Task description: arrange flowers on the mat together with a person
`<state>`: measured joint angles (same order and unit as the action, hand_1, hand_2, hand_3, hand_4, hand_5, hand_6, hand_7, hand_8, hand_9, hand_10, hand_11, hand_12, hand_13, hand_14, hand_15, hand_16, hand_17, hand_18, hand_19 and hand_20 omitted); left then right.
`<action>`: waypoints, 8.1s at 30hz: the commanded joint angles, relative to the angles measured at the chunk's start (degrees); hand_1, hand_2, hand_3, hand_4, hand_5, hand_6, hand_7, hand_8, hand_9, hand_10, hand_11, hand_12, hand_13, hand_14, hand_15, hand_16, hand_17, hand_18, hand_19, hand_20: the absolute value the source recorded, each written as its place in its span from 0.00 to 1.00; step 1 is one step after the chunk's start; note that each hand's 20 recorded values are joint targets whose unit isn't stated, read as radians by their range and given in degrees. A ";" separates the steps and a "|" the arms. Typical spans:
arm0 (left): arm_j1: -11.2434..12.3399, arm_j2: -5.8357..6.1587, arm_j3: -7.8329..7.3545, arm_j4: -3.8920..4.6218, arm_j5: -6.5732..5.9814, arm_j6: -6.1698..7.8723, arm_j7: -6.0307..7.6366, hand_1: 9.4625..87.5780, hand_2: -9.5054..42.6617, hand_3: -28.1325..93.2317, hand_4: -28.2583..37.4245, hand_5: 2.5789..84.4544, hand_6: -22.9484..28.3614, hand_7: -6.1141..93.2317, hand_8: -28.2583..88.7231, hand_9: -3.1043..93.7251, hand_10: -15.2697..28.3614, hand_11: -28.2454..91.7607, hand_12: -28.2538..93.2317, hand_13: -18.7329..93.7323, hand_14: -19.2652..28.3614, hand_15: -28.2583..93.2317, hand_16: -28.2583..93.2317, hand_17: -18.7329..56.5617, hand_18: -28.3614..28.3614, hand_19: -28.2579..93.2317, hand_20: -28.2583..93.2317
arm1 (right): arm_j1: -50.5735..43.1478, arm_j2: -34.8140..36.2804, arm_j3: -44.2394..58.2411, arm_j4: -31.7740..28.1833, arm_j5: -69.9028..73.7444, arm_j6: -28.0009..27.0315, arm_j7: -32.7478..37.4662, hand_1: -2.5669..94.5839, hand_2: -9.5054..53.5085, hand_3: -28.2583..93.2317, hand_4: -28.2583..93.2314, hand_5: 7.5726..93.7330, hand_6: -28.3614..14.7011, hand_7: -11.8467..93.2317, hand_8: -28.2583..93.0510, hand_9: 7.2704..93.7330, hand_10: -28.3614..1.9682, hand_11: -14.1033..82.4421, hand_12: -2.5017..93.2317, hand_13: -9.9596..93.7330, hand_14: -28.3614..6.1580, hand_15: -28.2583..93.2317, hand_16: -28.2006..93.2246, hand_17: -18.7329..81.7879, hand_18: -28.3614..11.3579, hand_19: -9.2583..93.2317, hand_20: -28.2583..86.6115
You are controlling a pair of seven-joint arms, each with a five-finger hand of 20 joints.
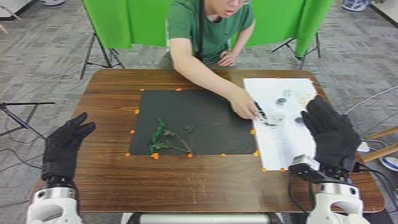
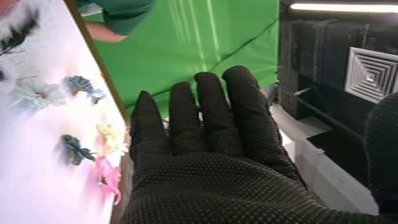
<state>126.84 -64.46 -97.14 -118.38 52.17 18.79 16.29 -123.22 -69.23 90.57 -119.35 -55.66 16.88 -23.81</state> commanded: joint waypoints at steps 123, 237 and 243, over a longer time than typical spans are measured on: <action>2.87 -0.07 -0.78 -0.65 0.17 -0.37 -1.75 0.23 0.23 0.80 0.03 0.56 0.55 0.17 0.19 0.55 0.70 0.41 0.34 0.51 0.77 0.35 0.24 0.35 0.69 0.26 0.38 | 54.63 20.26 -37.85 12.14 -70.10 -10.86 59.96 1.00 0.00 0.00 0.54 0.87 0.63 0.30 0.36 1.00 0.69 0.37 0.40 1.00 0.84 0.71 0.39 0.85 0.44 1.00 0.49; 1.85 -1.06 -1.71 2.52 6.81 -13.90 -0.30 0.29 0.00 0.79 0.12 0.54 0.53 0.17 0.19 0.53 0.66 0.39 0.35 0.51 0.75 0.33 0.25 0.35 0.70 0.25 0.38 | -2.33 -0.85 5.66 0.99 -7.03 -10.85 5.29 0.05 0.22 0.84 0.07 0.30 0.61 0.18 0.17 0.27 0.47 0.16 0.12 0.30 0.49 0.25 0.34 0.29 0.40 0.09 0.43; 1.39 -1.22 -2.07 2.34 10.39 -15.74 0.26 0.34 0.00 0.77 0.13 0.54 0.51 0.17 0.19 0.52 0.64 0.38 0.35 0.50 0.73 0.33 0.26 0.34 0.69 0.25 0.38 | -1.96 -1.68 8.15 0.98 -8.59 -16.51 8.23 0.06 0.21 0.84 0.08 0.36 0.57 0.18 0.17 0.32 0.43 0.17 0.13 0.34 0.43 0.26 0.33 0.33 0.38 0.10 0.44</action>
<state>128.49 -65.33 -99.37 -116.10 60.18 3.49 16.42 -125.90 -70.23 96.53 -118.23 -62.22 5.90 -18.27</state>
